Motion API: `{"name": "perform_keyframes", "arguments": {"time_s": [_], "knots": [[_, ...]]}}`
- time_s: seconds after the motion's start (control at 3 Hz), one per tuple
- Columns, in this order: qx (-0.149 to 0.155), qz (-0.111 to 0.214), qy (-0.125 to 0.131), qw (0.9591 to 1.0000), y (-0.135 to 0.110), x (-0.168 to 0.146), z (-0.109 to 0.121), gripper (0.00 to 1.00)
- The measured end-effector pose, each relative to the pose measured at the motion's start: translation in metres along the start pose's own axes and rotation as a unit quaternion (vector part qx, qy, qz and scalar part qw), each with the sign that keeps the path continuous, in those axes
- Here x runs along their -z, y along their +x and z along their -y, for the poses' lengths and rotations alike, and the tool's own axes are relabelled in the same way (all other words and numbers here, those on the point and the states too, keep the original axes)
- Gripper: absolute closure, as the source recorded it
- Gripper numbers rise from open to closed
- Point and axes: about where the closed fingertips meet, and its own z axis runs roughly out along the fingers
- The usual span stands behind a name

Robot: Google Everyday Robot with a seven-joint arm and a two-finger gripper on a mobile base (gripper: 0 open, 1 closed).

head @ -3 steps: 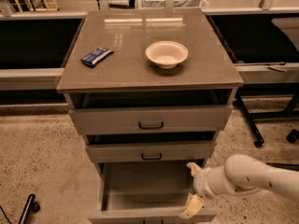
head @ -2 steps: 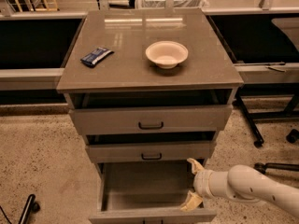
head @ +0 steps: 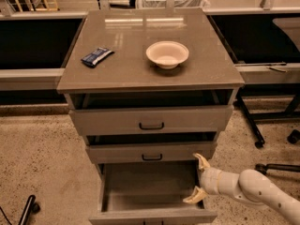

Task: Close bottom drawer

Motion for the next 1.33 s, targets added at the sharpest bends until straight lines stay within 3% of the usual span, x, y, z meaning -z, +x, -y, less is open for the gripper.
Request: {"name": "perform_keyframes", "arguments": {"time_s": [0.33,0.67,1.0,1.33], "knots": [[-0.017,-0.017,-0.029,0.9993,0.013,-0.012,-0.010,0.00],[-0.041,-0.045,-0.074,0.9954,0.051,-0.038,-0.048,0.00],[-0.047,-0.032,-0.091,0.9942,0.081,-0.056,-0.075,0.16],[-0.024,-0.011,-0.113,0.9933,0.107,-0.069,-0.105,0.39]]}}
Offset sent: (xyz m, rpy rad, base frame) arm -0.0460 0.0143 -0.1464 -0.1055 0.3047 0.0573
